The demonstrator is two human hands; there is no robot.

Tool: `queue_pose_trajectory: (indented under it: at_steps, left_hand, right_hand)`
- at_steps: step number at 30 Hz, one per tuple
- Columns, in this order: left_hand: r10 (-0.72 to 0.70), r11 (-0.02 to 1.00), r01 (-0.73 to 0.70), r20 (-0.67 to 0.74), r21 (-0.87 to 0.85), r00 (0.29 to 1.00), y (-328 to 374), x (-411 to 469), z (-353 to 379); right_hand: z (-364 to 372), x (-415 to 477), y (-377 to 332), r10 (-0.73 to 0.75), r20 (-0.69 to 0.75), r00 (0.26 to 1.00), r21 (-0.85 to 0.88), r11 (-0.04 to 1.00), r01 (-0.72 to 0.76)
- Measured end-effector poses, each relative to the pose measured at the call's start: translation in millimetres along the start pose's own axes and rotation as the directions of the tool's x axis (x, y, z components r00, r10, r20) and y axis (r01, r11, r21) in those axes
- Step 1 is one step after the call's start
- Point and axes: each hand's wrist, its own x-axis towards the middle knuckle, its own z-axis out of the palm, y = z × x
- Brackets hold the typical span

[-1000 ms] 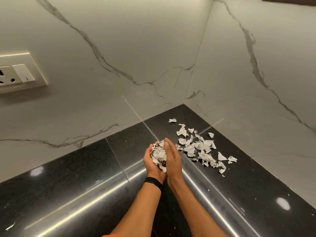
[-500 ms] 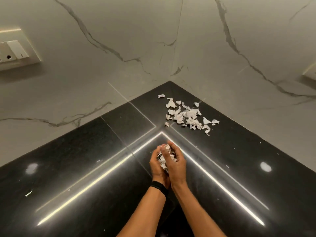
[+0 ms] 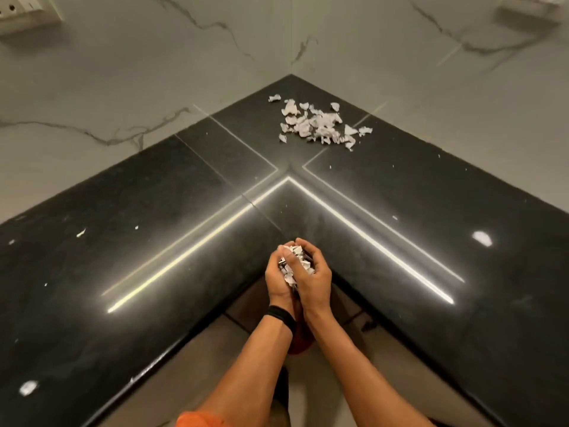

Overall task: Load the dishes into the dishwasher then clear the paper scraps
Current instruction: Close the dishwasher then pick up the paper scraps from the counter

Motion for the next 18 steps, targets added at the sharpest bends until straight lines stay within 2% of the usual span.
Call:
queue_pose_trajectory:
  at_steps: [4,9,14,18]
  left_hand:
    - [-0.01,0.999,0.014,-0.105,0.036,0.994,-43,-33,-44]
    - [-0.047,0.996,0.063,-0.251,0.056,0.967,-82,-48,-101]
    - [-0.079,0.986,0.134,-0.443,0.096,0.893,-109,-4,-172]
    - [-0.082,0.98,0.17,-0.569,0.105,0.819,-137,70,-237]
  right_hand:
    - [-41,-46,36,0.037,-0.045,0.998,-0.047,0.998,-0.039]
    - [-76,-84,89,0.206,-0.11,0.972,-0.078,0.974,-0.215]
    - [-91,-72,171,0.38,-0.189,0.905,-0.093,0.911,-0.402]
    - [-97,-32,261,0.479,-0.275,0.834,-0.094,0.849,-0.519]
